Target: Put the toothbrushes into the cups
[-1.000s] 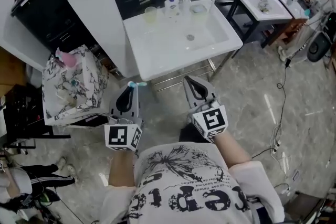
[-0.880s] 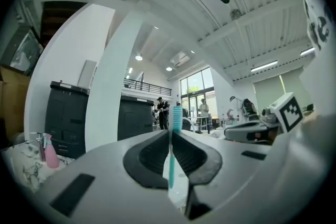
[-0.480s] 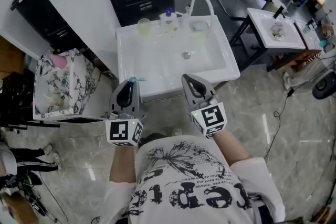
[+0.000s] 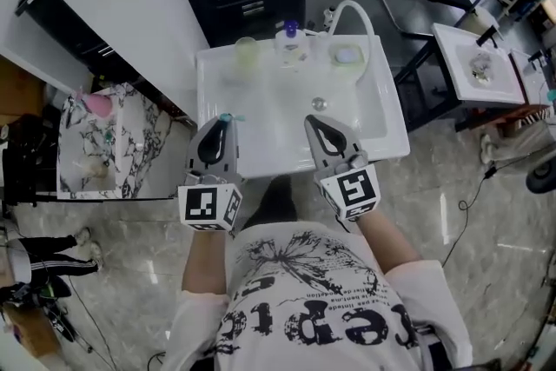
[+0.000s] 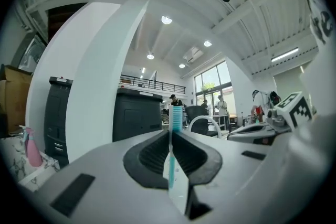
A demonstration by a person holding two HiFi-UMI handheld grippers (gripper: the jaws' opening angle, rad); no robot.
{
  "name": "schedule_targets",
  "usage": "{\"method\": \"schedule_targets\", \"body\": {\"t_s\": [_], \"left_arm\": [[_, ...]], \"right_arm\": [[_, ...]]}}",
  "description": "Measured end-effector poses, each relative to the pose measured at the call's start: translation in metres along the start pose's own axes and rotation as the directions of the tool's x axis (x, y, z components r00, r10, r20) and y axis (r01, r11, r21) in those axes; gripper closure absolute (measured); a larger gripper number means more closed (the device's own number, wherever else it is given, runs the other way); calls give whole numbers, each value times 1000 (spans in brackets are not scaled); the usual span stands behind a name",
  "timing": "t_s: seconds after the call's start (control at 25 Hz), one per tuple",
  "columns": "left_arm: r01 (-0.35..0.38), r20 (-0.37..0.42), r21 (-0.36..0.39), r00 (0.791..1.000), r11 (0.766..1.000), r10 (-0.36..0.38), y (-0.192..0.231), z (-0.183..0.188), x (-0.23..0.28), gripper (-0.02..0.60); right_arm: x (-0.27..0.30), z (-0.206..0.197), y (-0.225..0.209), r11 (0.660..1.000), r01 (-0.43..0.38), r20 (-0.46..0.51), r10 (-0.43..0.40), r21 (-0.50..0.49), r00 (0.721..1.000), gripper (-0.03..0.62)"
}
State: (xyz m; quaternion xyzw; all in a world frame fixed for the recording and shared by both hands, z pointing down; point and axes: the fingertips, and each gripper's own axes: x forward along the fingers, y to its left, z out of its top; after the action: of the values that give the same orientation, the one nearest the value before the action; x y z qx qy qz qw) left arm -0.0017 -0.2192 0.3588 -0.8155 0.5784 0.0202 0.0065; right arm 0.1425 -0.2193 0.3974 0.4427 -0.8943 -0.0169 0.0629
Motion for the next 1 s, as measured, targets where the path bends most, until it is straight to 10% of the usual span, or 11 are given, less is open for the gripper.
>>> {"method": "schedule_targets", "body": {"t_s": [1.0], "left_arm": [[131,-14,3,991,991,-131,110,-69,230,557]], "right_arm": [[214,-37,-84,998,6,-65,-3,56,998,600]]}}
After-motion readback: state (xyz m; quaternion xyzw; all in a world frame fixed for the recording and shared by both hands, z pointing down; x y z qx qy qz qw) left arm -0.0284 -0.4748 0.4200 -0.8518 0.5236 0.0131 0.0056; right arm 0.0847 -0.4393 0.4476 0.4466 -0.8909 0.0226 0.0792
